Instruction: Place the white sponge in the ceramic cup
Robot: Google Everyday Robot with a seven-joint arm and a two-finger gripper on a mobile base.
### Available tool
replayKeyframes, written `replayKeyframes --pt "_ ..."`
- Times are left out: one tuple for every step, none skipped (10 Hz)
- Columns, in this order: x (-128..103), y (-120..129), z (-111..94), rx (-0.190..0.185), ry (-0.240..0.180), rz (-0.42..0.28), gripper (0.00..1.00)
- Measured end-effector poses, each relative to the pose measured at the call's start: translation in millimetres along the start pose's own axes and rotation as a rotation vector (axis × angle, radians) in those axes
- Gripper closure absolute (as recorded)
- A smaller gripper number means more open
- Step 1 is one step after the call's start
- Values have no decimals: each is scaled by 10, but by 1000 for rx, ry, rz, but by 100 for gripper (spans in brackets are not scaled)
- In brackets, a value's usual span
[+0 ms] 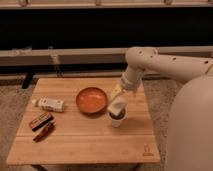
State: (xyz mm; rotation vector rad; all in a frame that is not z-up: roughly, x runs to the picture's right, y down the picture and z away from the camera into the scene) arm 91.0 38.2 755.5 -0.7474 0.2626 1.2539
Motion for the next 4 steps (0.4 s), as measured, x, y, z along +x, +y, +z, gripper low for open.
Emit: replayKeyframes --pt "-34 31 14 0 -1 -2 36" --pt "-96 103 29 -1 -2 -7 38" --pt "-121 129 32 -2 -3 -8 35" --pt "-93 98 32 0 -1 -7 25"
